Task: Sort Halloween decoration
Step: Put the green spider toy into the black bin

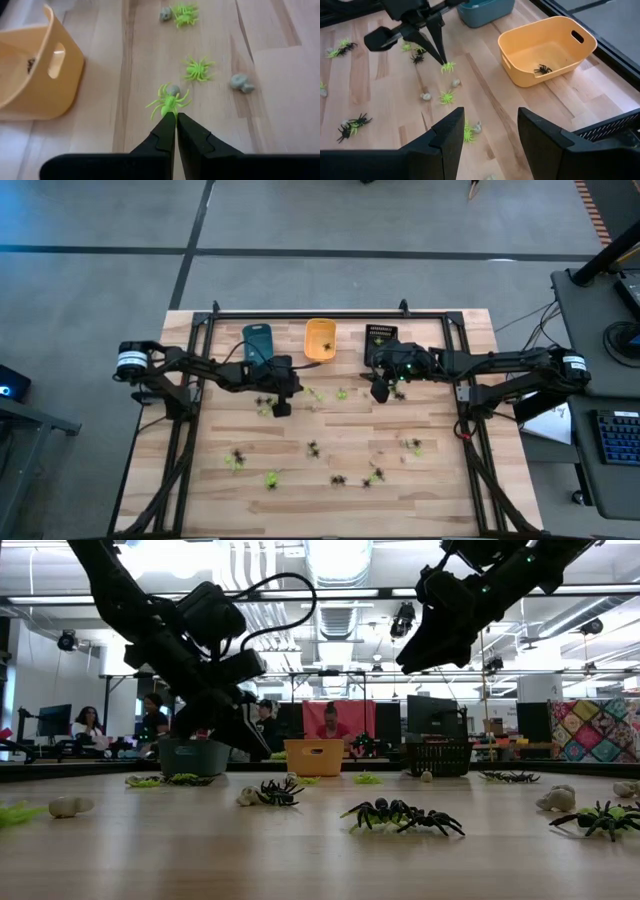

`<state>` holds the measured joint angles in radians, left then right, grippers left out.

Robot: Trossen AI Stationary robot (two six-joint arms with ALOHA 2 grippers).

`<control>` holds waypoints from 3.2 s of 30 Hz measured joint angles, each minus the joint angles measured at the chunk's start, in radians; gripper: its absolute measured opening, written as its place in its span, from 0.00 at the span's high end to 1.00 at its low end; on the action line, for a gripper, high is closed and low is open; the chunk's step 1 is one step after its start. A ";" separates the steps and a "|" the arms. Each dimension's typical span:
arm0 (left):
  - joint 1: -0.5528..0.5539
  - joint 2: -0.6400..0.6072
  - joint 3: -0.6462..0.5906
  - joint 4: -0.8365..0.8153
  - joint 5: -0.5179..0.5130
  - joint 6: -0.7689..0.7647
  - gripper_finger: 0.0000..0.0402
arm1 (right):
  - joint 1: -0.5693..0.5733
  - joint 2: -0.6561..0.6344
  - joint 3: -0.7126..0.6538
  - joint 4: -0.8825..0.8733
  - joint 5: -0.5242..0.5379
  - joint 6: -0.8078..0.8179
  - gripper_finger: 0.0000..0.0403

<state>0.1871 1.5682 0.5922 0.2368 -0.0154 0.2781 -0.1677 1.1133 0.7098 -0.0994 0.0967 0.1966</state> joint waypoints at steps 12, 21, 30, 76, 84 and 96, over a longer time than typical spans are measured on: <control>0.000 -0.194 0.000 0.082 0.141 0.021 1.00 | 0.047 0.002 -0.012 0.156 0.000 -0.139 0.57; -0.003 -0.194 -0.054 0.377 0.340 -0.143 1.00 | 0.127 0.003 -0.012 0.278 0.000 -0.250 0.57; -0.032 -0.081 -0.089 0.684 0.342 -0.244 1.00 | 0.172 0.003 -0.013 0.385 0.000 -0.331 0.57; -0.020 0.139 -0.013 0.888 0.533 -0.556 1.00 | 0.187 0.198 -0.004 0.528 -0.140 -0.308 0.57; -0.008 0.138 -0.013 0.776 0.590 -0.509 1.00 | 0.192 0.222 -0.004 0.432 -0.123 -0.121 0.58; -0.062 0.068 -0.013 0.185 0.614 -0.358 1.00 | 0.230 0.263 0.002 0.363 -0.131 -0.056 0.65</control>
<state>0.1250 1.6362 0.5793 0.4213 0.5981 -0.0800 0.0625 1.3762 0.7113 0.2634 -0.0341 0.1410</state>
